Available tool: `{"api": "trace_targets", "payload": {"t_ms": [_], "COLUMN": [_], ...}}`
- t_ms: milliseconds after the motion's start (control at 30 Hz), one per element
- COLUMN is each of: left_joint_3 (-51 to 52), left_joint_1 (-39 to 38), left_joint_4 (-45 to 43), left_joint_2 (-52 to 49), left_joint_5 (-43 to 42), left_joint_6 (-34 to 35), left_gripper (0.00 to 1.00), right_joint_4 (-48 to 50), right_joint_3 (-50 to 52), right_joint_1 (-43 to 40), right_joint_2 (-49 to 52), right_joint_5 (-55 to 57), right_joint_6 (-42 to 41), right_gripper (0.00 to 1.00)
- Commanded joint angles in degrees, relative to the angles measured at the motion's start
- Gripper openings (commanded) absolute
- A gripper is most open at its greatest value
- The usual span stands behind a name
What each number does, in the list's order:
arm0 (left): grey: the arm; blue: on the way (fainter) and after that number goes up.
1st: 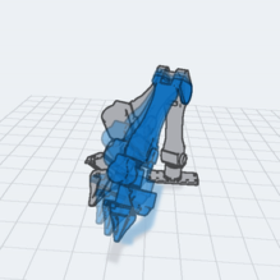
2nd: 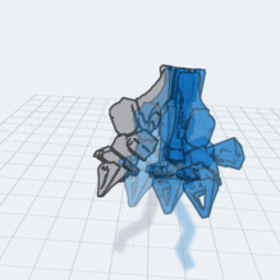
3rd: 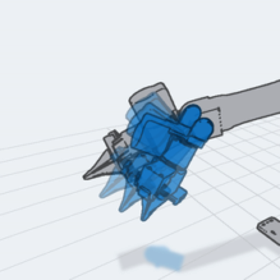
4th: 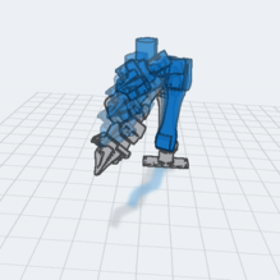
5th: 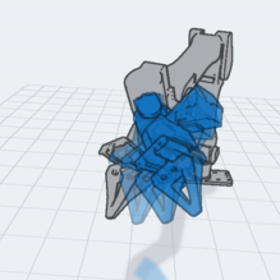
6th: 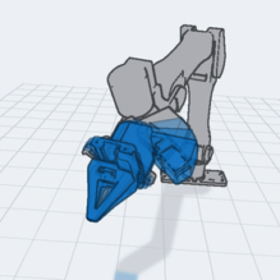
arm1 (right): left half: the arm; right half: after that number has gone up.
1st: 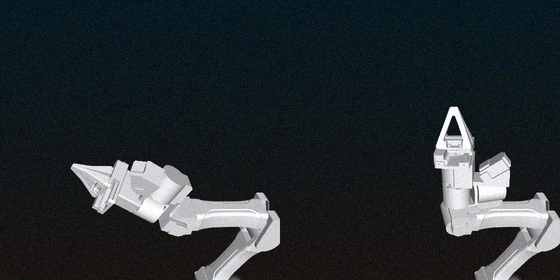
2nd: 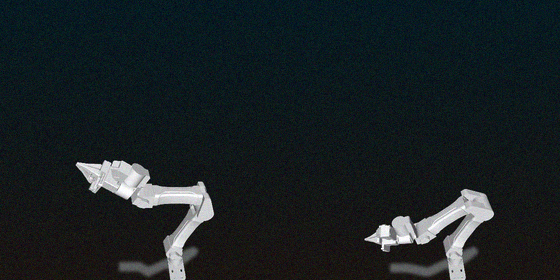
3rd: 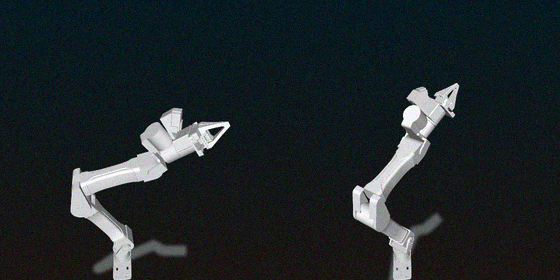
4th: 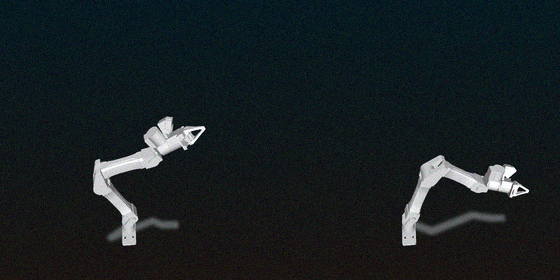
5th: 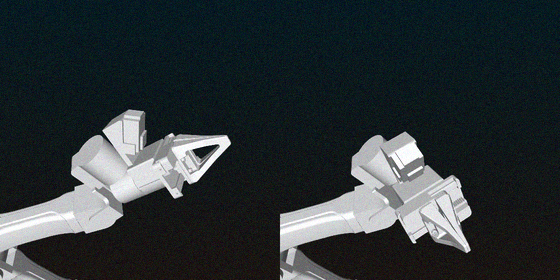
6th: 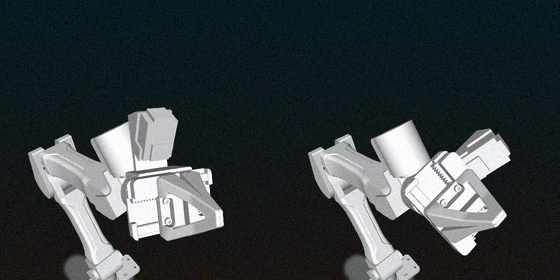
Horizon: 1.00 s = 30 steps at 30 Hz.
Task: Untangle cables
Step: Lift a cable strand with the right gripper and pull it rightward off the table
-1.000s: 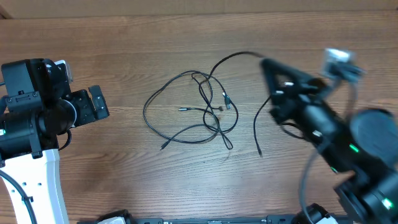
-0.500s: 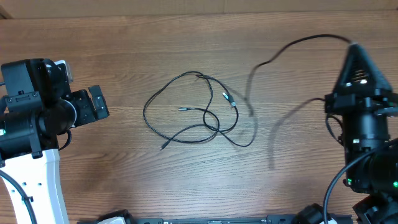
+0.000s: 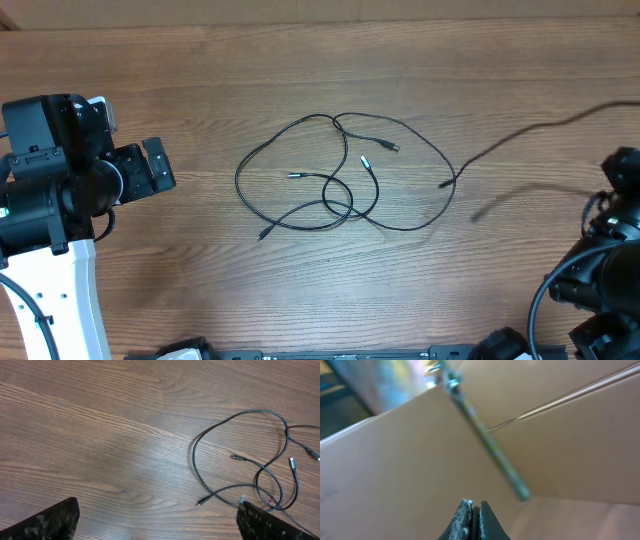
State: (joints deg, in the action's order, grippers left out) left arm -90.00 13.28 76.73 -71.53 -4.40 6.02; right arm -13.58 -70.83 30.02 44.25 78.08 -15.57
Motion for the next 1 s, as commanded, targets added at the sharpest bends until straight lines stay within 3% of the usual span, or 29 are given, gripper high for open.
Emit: {"api": "trace_targets", "payload": {"t_ms": [0,133,300,633,767,967], "left_joint_3": [-0.48,-0.48,-0.48,-0.48,-0.48,-0.48], "left_joint_1": [0.31,0.31,0.31,0.31,0.31,0.31], "left_joint_4": [-0.11,-0.11,-0.11,-0.11,-0.11,-0.11], "left_joint_2": [0.66,0.66,0.66,0.66,0.66,0.66], "left_joint_5": [0.35,0.35,0.35,0.37,0.35,0.35], "left_joint_6": [-0.02,-0.02,-0.02,-0.02,-0.02,-0.02], "left_gripper": [1.00,1.00,1.00,1.00,1.00,1.00], "right_joint_4": [0.13,-0.96,-6.51,-18.25,-14.97,-1.70], "right_joint_3": [-1.64,-1.62,-1.62,-1.62,-1.62,-1.62], "right_joint_1": [-0.22,-0.07,-0.04,-0.11,-0.11,-0.11], "right_joint_2": [-0.33,-0.33,-0.31,2.62,6.93,13.73], "right_joint_5": [6.51,4.24,-10.45,-46.16,-62.20,-87.84], "right_joint_6": [4.11,4.07,2.93,-15.19,-17.64,-13.16], "right_gripper": [0.04,0.04,0.04,0.04,0.04,0.04]}}
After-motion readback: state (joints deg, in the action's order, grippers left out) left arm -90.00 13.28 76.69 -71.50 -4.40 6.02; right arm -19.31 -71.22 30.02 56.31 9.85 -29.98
